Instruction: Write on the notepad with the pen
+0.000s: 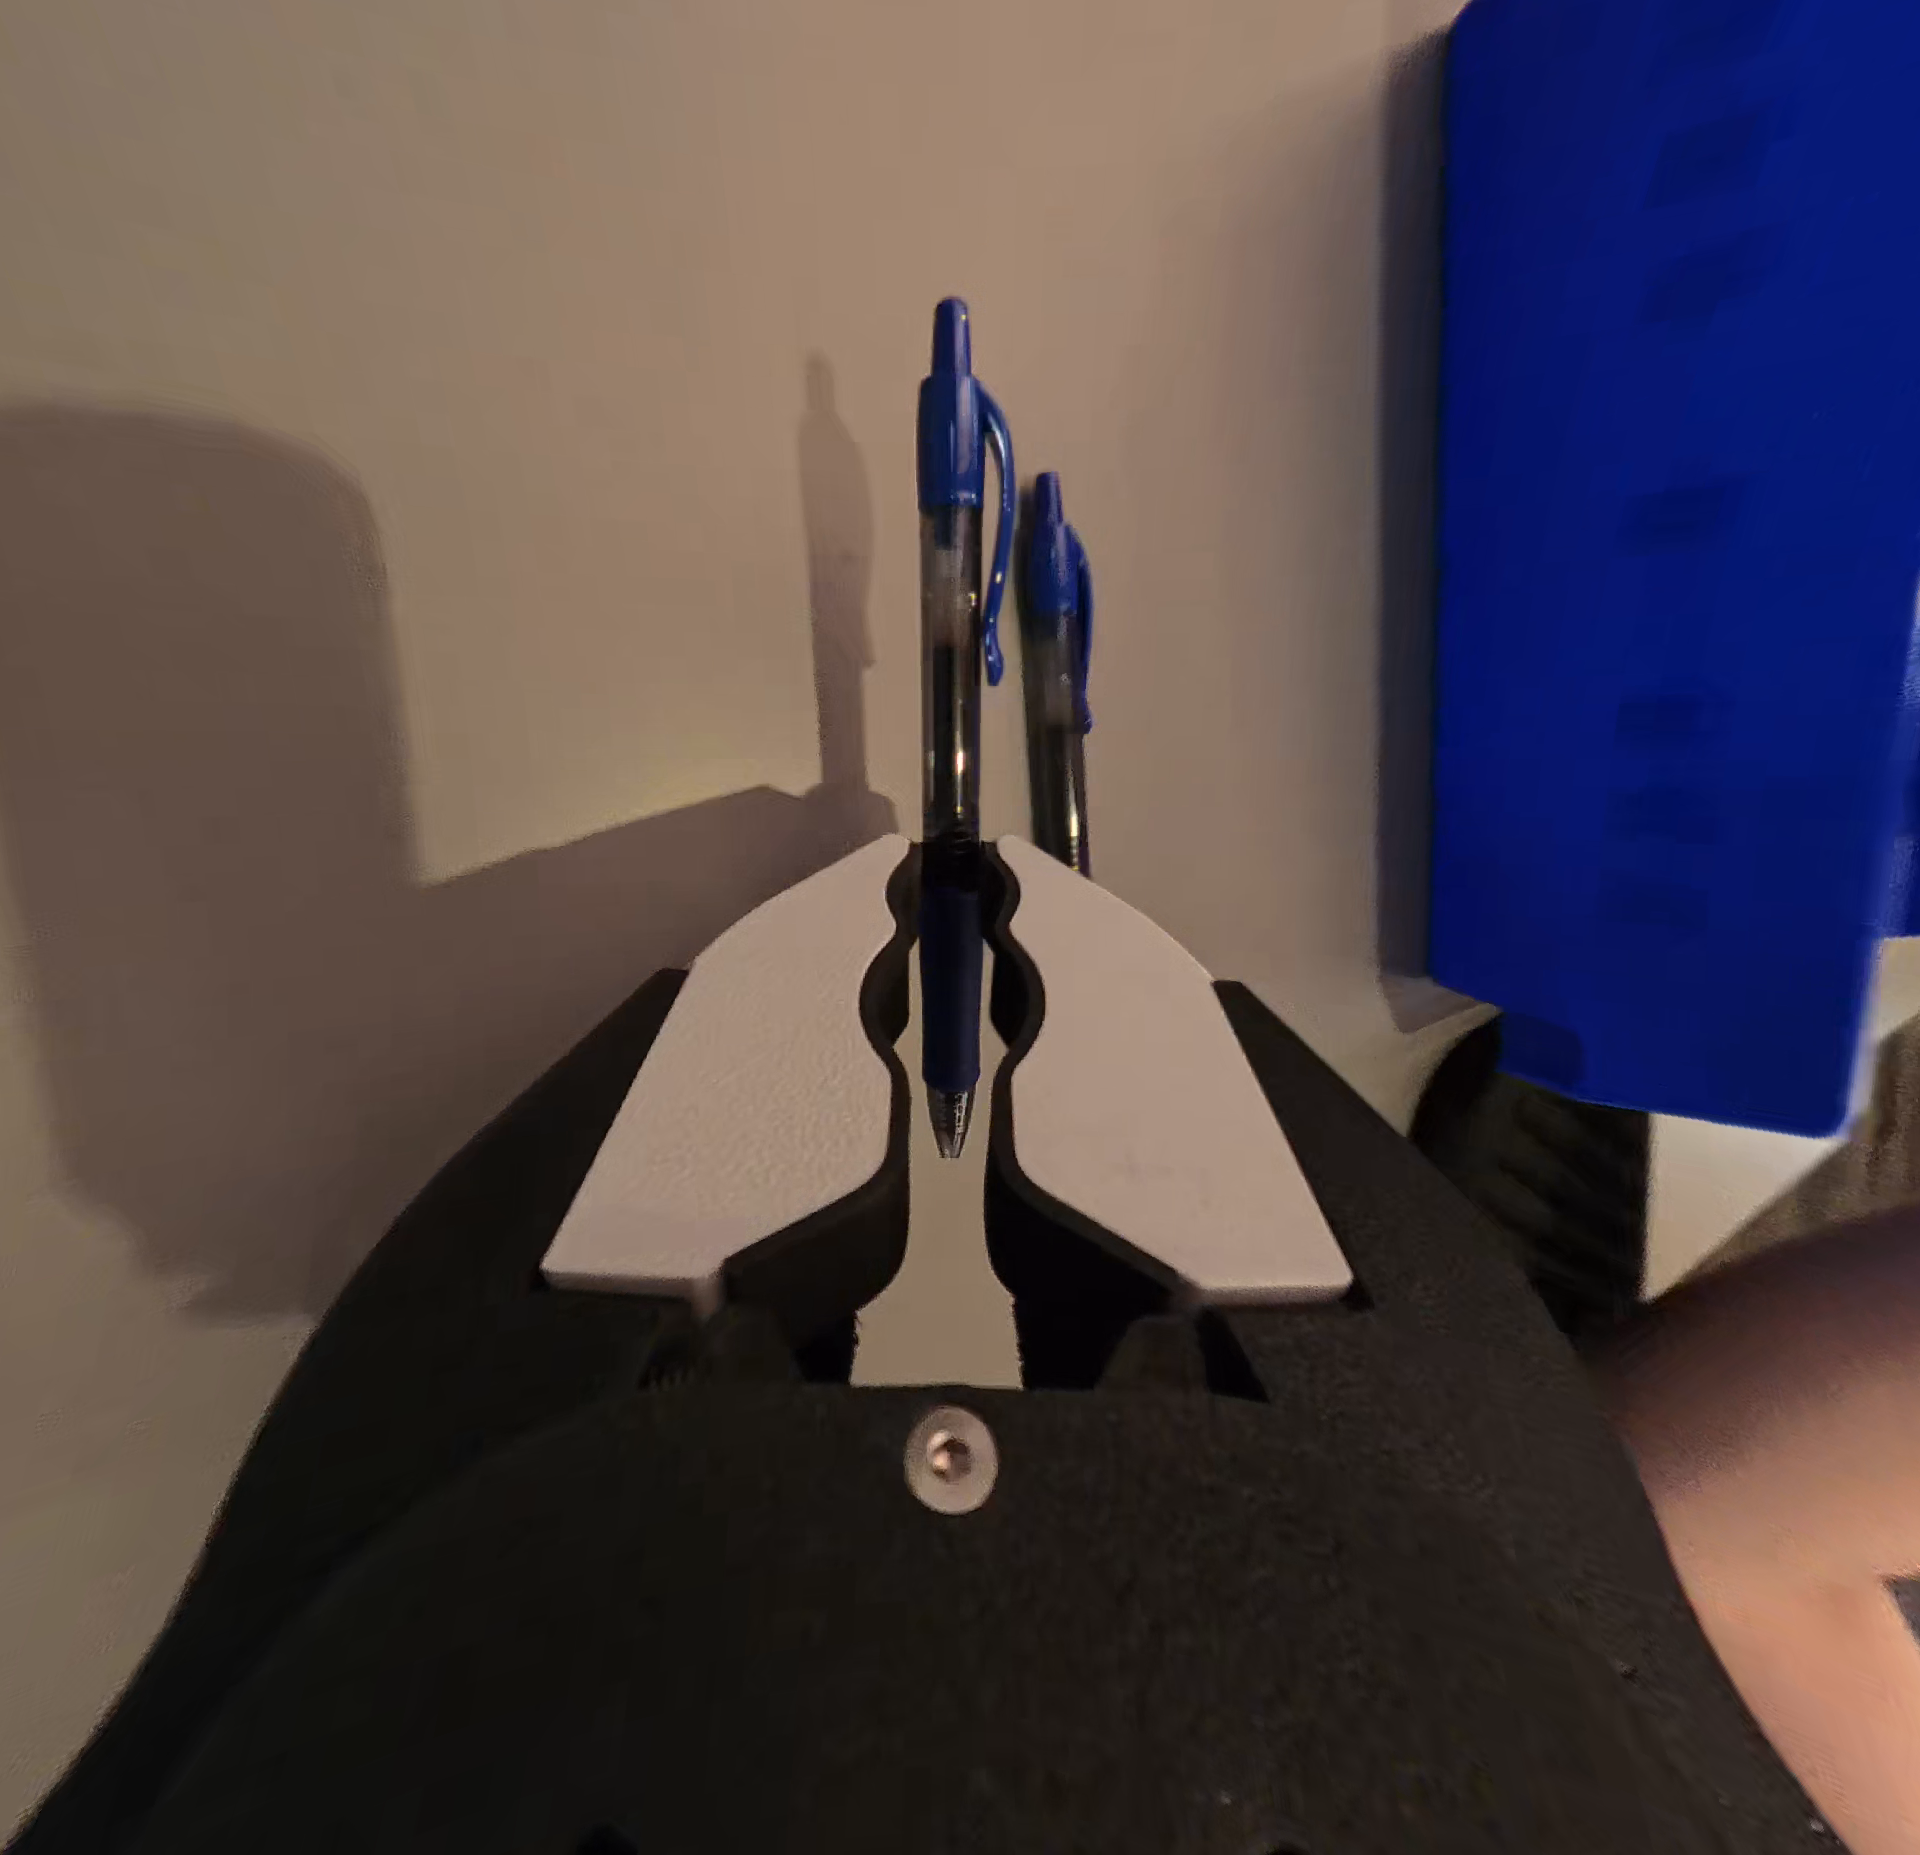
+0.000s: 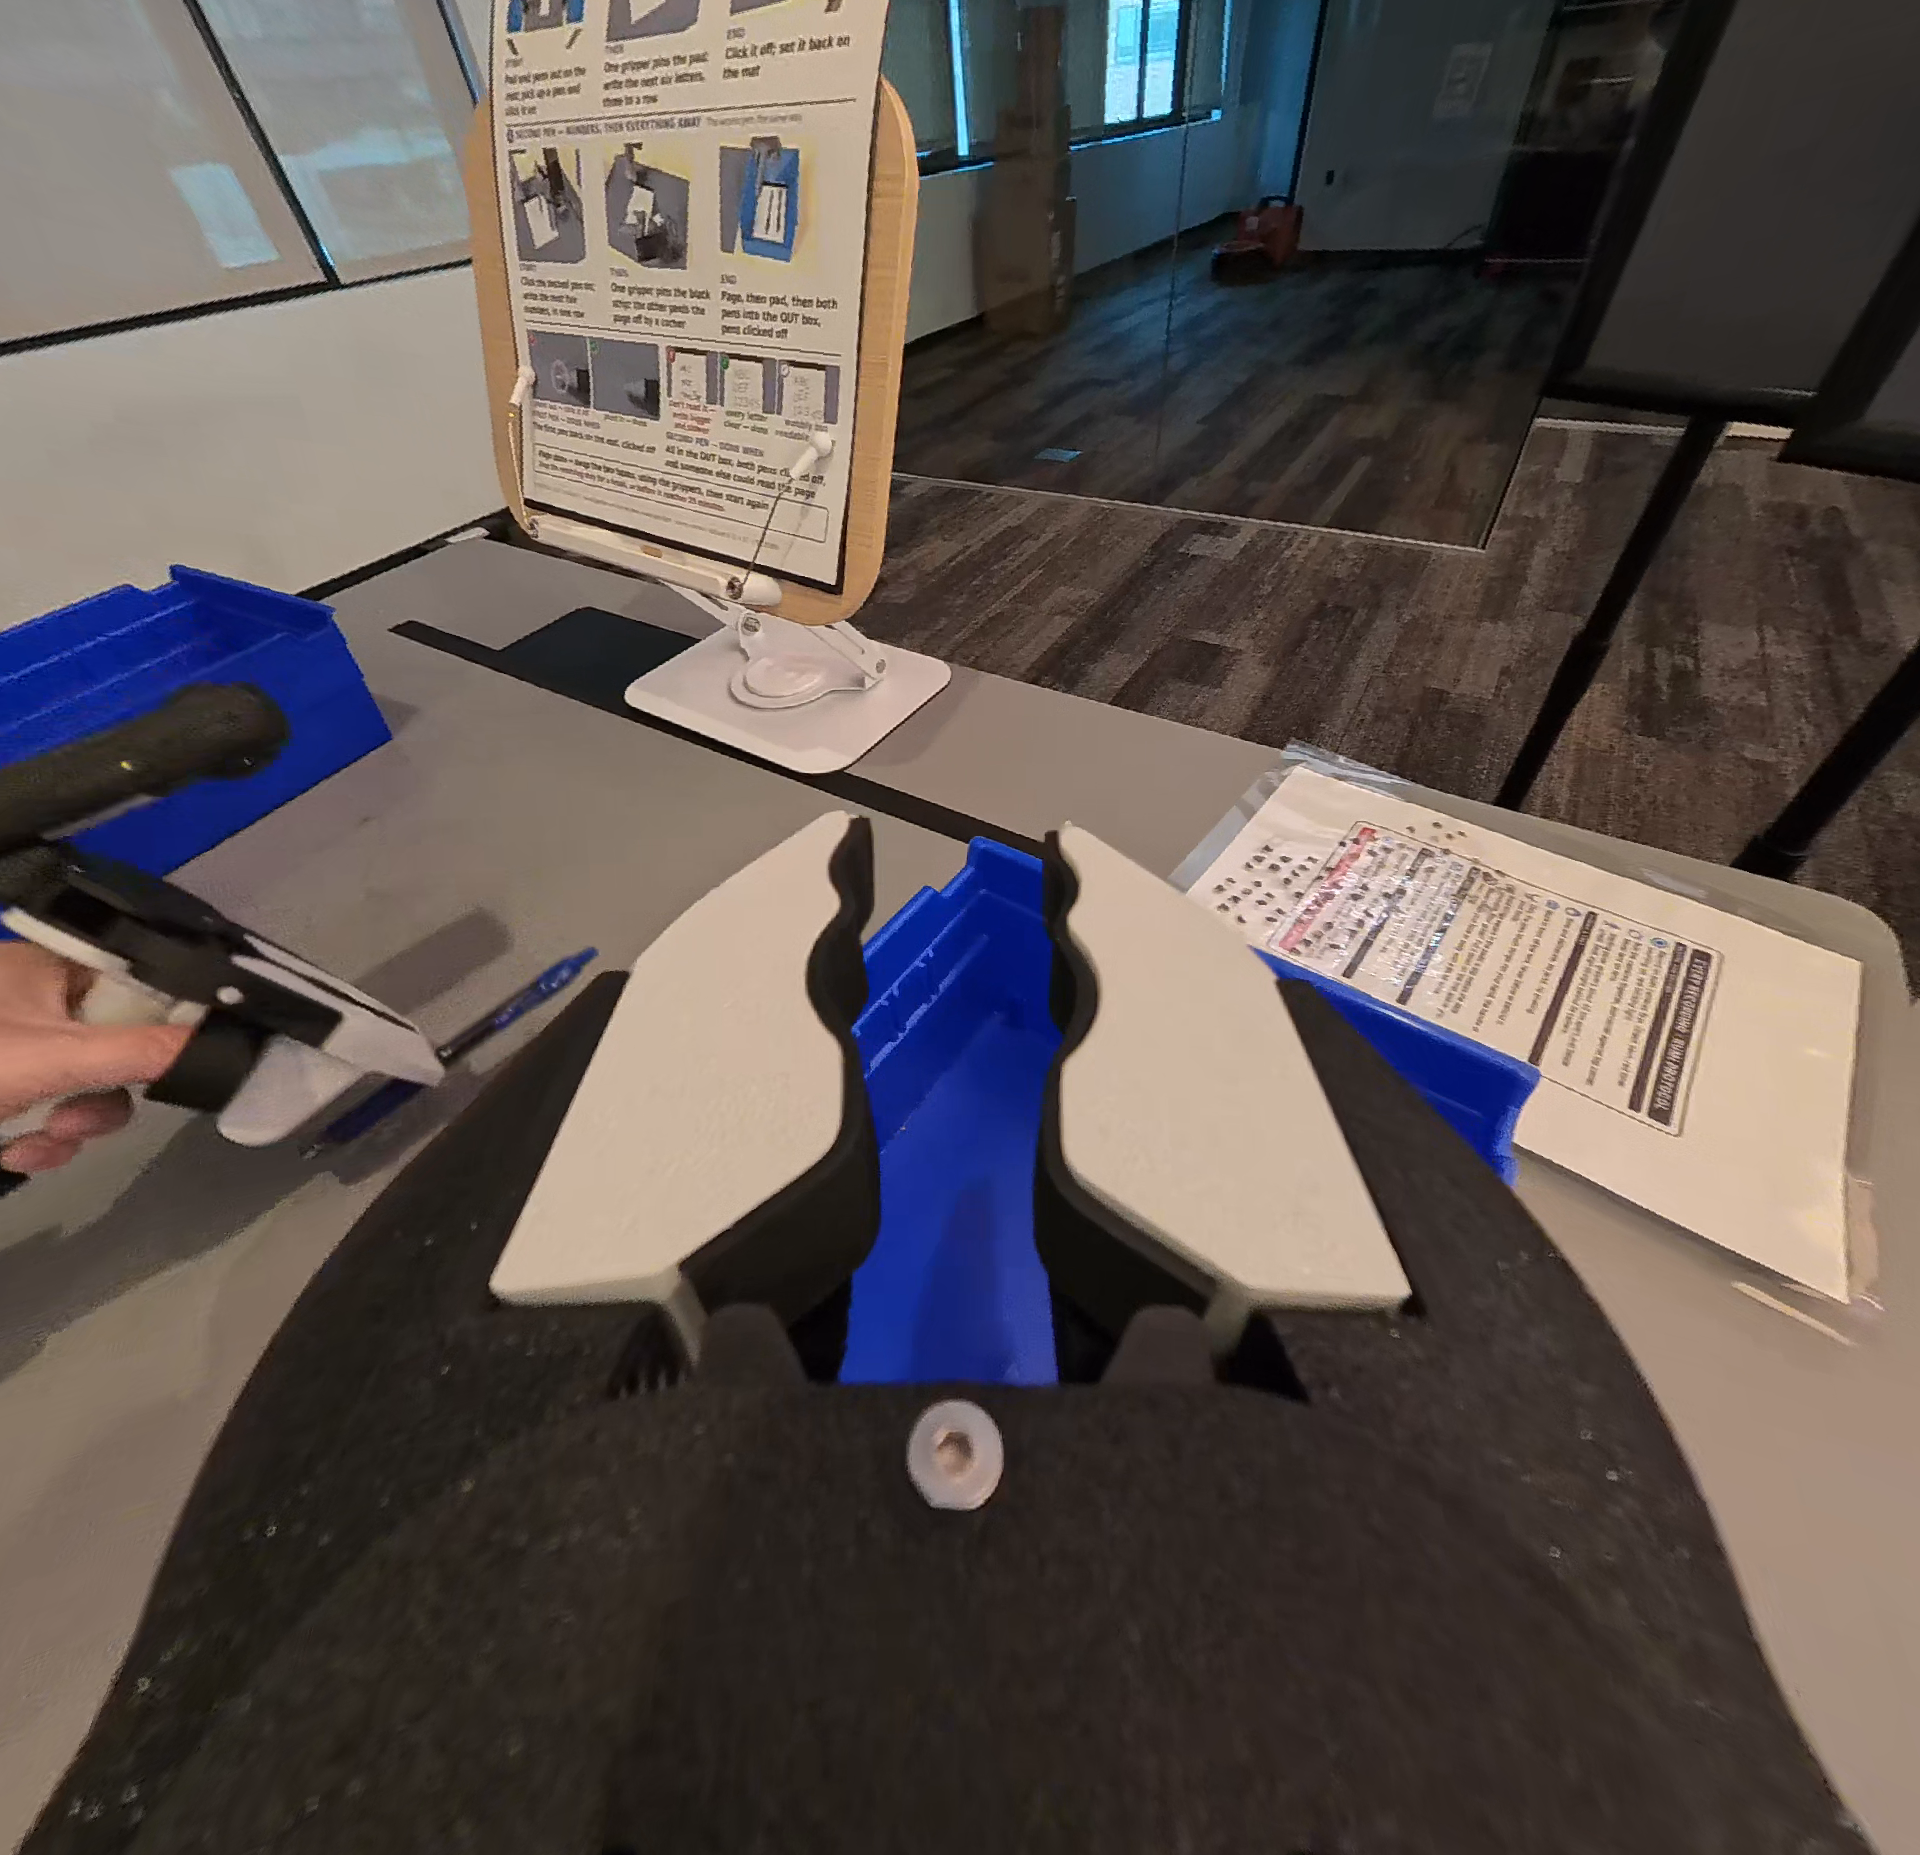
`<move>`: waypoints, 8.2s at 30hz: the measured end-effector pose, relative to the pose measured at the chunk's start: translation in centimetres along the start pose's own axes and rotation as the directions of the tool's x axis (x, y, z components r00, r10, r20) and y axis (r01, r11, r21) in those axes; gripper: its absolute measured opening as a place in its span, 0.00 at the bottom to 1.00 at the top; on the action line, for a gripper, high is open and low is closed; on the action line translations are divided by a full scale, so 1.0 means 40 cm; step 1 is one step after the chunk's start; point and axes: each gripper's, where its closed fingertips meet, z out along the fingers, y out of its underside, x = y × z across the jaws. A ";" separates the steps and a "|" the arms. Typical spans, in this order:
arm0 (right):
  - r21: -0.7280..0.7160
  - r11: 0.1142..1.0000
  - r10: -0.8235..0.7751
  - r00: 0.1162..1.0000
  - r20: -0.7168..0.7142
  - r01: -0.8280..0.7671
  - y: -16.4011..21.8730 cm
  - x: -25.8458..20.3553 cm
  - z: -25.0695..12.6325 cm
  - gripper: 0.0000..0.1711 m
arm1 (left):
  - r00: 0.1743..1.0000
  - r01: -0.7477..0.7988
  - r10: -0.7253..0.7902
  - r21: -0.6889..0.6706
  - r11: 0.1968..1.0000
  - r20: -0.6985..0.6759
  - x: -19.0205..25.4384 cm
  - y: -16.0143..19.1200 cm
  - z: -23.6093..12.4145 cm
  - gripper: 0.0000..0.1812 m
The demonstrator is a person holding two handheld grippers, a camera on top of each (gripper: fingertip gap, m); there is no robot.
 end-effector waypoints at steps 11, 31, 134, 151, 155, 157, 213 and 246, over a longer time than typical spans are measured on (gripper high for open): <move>-0.035 0.997 0.064 0.998 0.021 -0.063 0.043 0.033 -0.007 0.18 | 0.998 -0.001 0.003 -0.035 0.999 0.056 0.027 0.038 0.078 0.06; -0.100 0.992 -0.084 0.996 -0.019 0.081 0.021 -0.030 0.036 0.19 | 0.973 -0.158 0.135 0.112 0.981 0.185 -0.450 -0.143 -0.721 0.19; -0.363 0.892 -0.316 0.946 -0.072 0.271 0.100 -0.065 0.123 0.24 | 0.932 0.307 -0.242 0.230 0.924 -0.271 -0.745 -0.169 -0.572 0.27; -0.378 0.881 -0.329 0.943 -0.058 0.284 0.110 -0.072 0.135 0.24 | 0.938 0.267 -0.225 0.137 0.954 -0.263 -0.694 -0.176 -0.512 0.24; -0.386 0.877 -0.331 0.942 -0.056 0.286 0.114 -0.072 0.137 0.24 | 0.968 0.218 -0.197 0.124 0.968 -0.158 -0.712 -0.171 -0.502 0.15; -0.393 0.873 -0.336 0.940 -0.056 0.288 0.117 -0.071 0.138 0.24 | 0.971 0.206 -0.187 0.126 0.970 -0.148 -0.710 -0.174 -0.502 0.05; -0.436 0.852 -0.343 0.938 -0.044 0.291 0.141 -0.063 0.137 0.24 | 0.948 -0.024 0.133 0.352 0.936 -0.288 -0.439 -0.238 -0.850 0.02; -0.321 0.889 -0.316 0.945 0.086 0.327 0.102 -0.149 0.150 0.24 | 0.974 0.202 -0.150 0.349 0.915 -0.170 -0.277 -0.011 -0.150 0.07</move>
